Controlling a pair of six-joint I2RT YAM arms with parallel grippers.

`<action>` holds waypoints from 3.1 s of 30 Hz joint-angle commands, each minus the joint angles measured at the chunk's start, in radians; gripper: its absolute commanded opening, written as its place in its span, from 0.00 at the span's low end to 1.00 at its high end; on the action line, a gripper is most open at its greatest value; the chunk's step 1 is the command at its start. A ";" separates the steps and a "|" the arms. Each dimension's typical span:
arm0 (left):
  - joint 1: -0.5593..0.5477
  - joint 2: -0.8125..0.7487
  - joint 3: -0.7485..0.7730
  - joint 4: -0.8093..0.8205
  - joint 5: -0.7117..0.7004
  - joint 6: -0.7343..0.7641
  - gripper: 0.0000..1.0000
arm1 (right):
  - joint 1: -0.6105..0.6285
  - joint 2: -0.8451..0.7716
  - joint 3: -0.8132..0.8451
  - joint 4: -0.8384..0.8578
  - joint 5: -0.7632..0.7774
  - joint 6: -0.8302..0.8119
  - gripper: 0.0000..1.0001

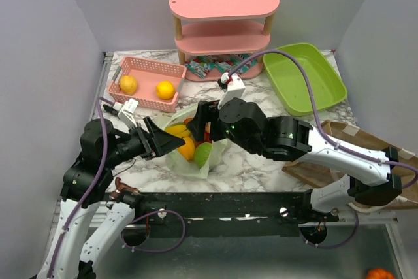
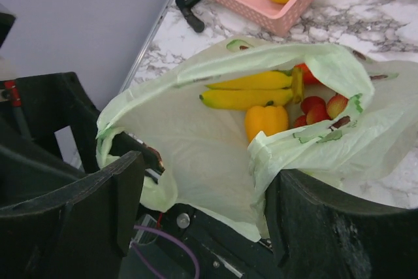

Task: Place the food into the grocery bag and tie it
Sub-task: Adjust the grocery bag at the center of the board.

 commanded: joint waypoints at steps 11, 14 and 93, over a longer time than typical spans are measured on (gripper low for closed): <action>-0.004 -0.034 0.036 0.307 0.033 -0.212 0.73 | -0.001 -0.091 0.009 0.209 -0.029 -0.059 0.76; -0.004 -0.012 0.049 0.406 0.049 -0.261 0.73 | -0.002 -0.120 0.007 0.289 0.004 -0.115 0.76; -0.004 0.163 0.113 0.310 0.231 -0.138 0.52 | -0.002 -0.071 0.035 -0.166 -0.246 -0.122 0.20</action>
